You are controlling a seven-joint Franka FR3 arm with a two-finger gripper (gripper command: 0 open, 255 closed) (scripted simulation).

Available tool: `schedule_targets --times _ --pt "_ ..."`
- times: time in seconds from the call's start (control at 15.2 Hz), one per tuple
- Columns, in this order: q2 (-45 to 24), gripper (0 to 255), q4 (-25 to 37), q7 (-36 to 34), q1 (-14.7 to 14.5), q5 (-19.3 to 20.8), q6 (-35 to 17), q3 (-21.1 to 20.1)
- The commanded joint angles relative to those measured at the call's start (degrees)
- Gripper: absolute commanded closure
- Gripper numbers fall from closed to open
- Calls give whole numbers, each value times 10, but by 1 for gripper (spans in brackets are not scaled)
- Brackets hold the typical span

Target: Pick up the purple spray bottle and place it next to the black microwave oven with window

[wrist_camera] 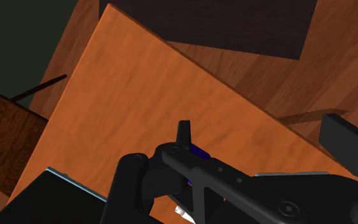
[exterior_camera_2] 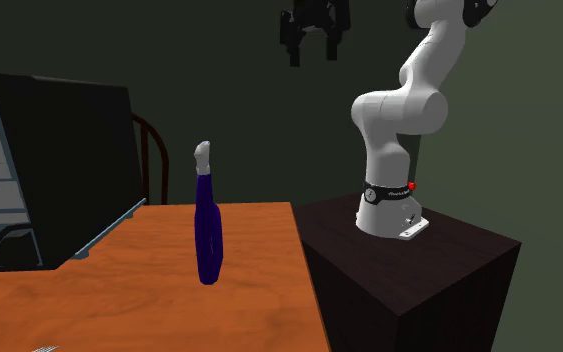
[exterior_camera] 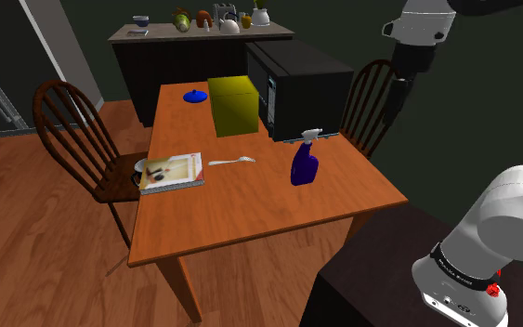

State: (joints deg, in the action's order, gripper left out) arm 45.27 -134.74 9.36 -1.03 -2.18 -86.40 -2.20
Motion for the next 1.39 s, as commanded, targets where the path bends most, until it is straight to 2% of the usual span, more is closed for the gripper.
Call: schedule_targets --times 0.0,0.4,0.79,1.06,1.19,1.32 --pt "0 0 0 0 0 0 0 0" --pt "12 0 -115 165 -26 12 -167 91" --pt "-49 0 -175 347 -71 -1 -339 198" --pt "-126 0 -178 492 -133 -45 -443 284" --pt "-170 0 -169 575 -179 -86 -485 334" --pt "-219 0 -152 670 -236 -142 -518 390"
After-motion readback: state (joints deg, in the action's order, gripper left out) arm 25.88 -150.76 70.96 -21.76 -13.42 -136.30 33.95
